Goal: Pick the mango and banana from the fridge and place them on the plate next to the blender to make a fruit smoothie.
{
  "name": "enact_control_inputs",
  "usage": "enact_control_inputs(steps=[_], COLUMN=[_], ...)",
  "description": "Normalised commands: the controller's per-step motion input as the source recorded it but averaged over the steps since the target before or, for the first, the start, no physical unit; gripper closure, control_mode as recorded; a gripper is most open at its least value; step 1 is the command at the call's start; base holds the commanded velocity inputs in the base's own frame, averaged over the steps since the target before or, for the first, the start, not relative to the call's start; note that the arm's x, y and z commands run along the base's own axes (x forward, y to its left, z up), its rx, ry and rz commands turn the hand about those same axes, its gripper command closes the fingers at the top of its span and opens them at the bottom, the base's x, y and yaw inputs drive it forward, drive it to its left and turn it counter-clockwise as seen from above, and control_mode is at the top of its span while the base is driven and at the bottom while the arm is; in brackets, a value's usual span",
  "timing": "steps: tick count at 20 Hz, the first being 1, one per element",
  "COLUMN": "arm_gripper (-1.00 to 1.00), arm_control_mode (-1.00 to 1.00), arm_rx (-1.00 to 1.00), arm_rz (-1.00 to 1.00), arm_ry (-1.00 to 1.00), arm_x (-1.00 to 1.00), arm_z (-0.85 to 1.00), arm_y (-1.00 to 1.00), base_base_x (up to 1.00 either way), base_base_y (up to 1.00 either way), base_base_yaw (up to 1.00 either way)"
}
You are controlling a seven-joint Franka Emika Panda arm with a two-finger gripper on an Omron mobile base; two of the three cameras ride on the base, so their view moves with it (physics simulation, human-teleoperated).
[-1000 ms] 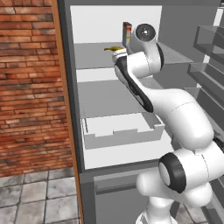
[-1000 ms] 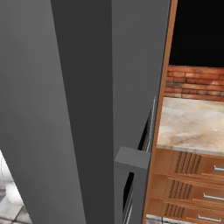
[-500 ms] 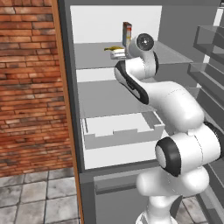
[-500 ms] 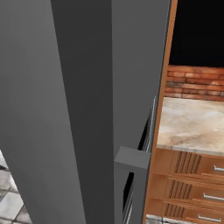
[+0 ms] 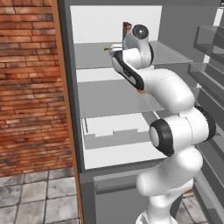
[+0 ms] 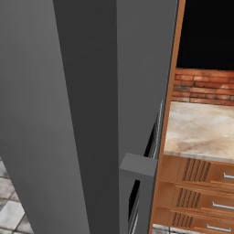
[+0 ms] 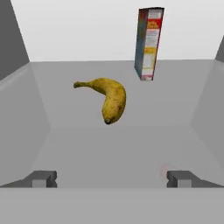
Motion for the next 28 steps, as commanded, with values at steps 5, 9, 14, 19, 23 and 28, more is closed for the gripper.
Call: enact_control_inputs(steps=[5, 9, 14, 19, 23, 28], arm_gripper=[-1.0, -1.0, -1.0, -1.0, -1.0, -1.0], arm_control_mode=[-1.0, -1.0, -1.0, -1.0, -1.0, -1.0], arm_rx=[0.0, 0.0, 0.0, 0.0, 0.0, 0.0], arm_rz=[0.0, 0.0, 0.0, 0.0, 0.0, 0.0], arm_ry=[0.1, 0.04, 0.0, 0.0, 0.0, 0.01], arm_x=[0.42, 0.37, 0.31, 0.37, 0.39, 0.37], arm_z=[0.0, -0.13, -0.29, -0.2, -0.05, 0.0], arm_y=[0.0, 0.0, -0.02, -0.08, -0.07, 0.0], base_base_x=[0.0, 0.0, 0.0, 0.0, 0.0, 0.0], base_base_y=[0.0, 0.0, 0.0, 0.0, 0.0, 0.0], base_base_yaw=[0.0, 0.0, 0.0, 0.0, 0.0, 0.0])
